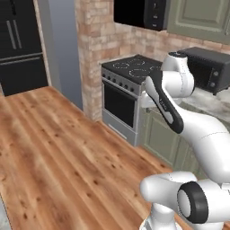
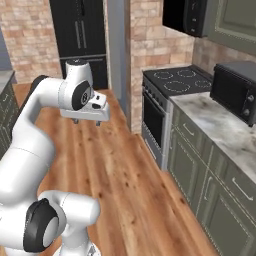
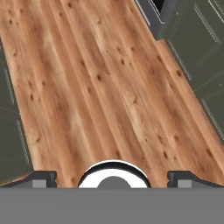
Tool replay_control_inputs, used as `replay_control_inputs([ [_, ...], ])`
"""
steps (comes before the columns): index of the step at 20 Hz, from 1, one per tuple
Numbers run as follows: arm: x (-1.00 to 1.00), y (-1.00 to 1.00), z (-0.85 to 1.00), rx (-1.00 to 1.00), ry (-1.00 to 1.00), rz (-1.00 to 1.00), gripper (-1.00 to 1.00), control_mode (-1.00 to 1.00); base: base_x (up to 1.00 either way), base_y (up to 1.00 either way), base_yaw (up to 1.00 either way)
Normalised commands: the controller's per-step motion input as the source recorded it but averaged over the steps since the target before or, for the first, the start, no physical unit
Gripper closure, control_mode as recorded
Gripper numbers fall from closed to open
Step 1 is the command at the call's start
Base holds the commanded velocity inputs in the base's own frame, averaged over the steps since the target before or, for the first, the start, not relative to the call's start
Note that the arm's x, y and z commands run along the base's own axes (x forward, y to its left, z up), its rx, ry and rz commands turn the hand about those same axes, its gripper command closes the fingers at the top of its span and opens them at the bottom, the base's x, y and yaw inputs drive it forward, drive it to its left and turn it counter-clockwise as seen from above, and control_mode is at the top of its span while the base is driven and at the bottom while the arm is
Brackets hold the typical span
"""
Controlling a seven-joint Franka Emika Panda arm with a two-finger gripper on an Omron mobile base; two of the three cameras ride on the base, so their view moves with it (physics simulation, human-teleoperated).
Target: Place the two vegetables and bowl onto the tray for setting up a vegetable dip station.
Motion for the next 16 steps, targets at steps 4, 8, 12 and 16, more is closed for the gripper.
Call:
replay_control_inputs([
  [4, 0.00, 0.00, 0.00, 0.00, 0.00, 0.00, -1.00, 1.00, 0.58, -0.16, 0.16],
  [8, 0.00, 0.00, 0.00, 0.00, 0.00, 0.00, -1.00, 1.00, 0.58, -0.16, 0.16],
  [12, 0.00, 0.00, 0.00, 0.00, 0.00, 0.00, -1.00, 1.00, 0.58, -0.16, 0.18],
  [16, 0.00, 0.00, 0.00, 0.00, 0.00, 0.00, -1.00, 1.00, 0.58, -0.16, 0.18],
])
